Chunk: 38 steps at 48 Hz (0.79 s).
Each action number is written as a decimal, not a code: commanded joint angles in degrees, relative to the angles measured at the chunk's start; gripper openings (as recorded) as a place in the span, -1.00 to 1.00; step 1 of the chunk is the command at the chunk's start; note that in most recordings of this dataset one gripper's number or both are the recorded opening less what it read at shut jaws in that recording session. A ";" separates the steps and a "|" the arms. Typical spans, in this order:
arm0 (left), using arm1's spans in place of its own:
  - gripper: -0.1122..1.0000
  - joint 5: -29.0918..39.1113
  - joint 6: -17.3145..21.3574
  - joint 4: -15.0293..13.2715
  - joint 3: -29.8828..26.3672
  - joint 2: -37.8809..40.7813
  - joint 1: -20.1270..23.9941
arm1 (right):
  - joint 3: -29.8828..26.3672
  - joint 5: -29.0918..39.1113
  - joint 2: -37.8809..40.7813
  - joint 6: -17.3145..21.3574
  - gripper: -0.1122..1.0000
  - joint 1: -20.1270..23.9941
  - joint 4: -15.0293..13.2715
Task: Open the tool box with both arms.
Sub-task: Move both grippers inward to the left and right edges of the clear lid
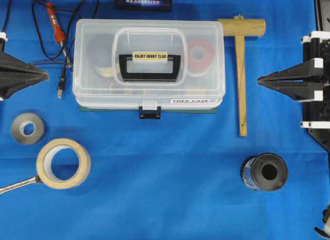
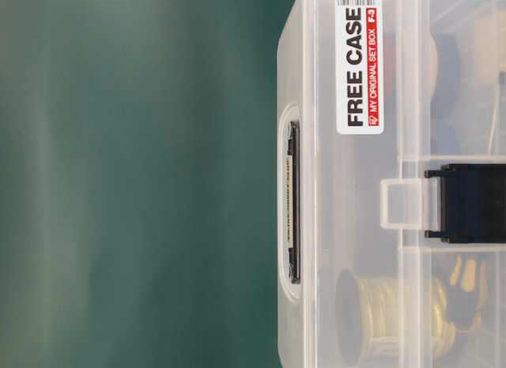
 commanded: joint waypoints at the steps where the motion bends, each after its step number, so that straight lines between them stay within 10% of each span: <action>1: -0.80 1.41 0.70 -1.58 -0.70 0.26 0.35 | -1.58 -0.18 0.53 -0.18 -0.80 -0.44 0.09; 29: -0.76 19.60 0.79 -1.76 0.35 -0.35 5.71 | -2.37 15.03 4.04 0.79 -0.78 -7.03 2.99; 38: 0.07 22.24 1.14 -1.76 2.11 0.97 7.91 | -2.02 17.14 8.61 0.79 0.07 -9.84 3.34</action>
